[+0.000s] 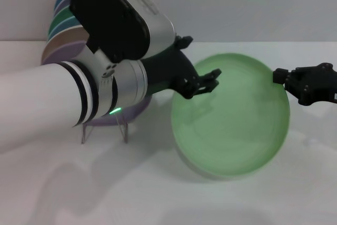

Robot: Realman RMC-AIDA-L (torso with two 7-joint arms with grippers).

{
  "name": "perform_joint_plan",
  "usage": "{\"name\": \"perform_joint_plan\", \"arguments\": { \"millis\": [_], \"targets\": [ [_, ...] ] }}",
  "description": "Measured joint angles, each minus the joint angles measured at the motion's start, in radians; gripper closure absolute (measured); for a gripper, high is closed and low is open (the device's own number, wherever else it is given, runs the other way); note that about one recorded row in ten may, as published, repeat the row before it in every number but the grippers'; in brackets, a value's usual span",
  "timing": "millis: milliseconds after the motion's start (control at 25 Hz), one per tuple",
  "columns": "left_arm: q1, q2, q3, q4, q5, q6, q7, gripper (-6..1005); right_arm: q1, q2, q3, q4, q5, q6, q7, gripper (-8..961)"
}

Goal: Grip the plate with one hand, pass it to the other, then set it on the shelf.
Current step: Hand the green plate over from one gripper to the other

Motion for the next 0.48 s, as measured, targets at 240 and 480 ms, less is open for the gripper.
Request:
{"name": "perform_joint_plan", "arguments": {
  "millis": [240, 480],
  "targets": [
    [-0.041, 0.003, -0.032, 0.072, -0.057, -0.014, 0.028, 262, -0.014, 0.001, -0.001, 0.006, 0.021, 0.039, -0.035, 860],
    [-0.062, -0.001, -0.03, 0.101, -0.059, -0.019, 0.019, 264, -0.017, 0.001, -0.001, 0.007, 0.047, 0.068, -0.076, 850]
  ]
}}
